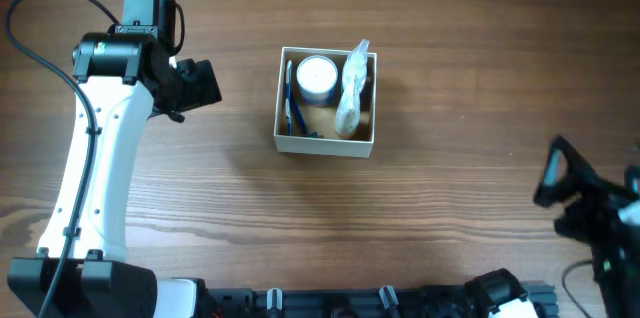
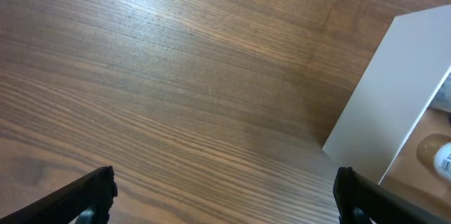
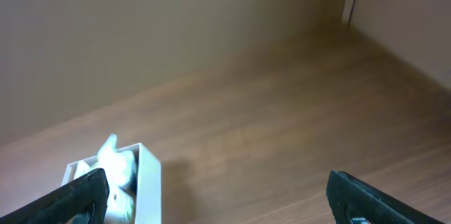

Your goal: Pack container

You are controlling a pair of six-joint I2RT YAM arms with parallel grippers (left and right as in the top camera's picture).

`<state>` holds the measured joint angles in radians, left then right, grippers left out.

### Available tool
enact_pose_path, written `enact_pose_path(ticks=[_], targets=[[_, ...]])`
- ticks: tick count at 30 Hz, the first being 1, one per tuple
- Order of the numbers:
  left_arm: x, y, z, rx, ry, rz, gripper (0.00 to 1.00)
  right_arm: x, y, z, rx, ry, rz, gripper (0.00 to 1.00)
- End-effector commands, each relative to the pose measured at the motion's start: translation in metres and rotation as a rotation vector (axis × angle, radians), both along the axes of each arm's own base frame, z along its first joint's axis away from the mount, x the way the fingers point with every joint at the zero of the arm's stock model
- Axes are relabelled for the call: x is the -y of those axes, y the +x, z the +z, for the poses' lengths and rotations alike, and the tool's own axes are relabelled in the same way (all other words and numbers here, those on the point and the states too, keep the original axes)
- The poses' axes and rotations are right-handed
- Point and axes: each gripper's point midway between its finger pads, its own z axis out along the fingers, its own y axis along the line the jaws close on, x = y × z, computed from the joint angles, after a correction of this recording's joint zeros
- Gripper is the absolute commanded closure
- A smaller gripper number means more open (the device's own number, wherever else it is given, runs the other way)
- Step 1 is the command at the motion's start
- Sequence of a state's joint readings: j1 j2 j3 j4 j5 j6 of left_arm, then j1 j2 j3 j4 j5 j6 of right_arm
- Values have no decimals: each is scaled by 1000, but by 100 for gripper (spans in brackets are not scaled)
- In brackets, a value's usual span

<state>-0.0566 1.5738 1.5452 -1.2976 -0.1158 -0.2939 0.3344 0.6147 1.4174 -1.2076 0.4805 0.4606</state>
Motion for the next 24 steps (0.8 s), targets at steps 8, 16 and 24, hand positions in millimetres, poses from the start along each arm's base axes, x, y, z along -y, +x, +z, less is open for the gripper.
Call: enact_pose_path(ticks=[8, 16, 24], targets=[[-4, 2, 6, 23, 10, 10, 0, -32, 16, -139, 91, -118, 218, 0], [-4, 2, 6, 23, 10, 10, 0, -48, 40, -211, 48, -110, 263, 0], [-4, 2, 6, 23, 10, 10, 0, -51, 48, -247, -10, -121, 269, 0]])
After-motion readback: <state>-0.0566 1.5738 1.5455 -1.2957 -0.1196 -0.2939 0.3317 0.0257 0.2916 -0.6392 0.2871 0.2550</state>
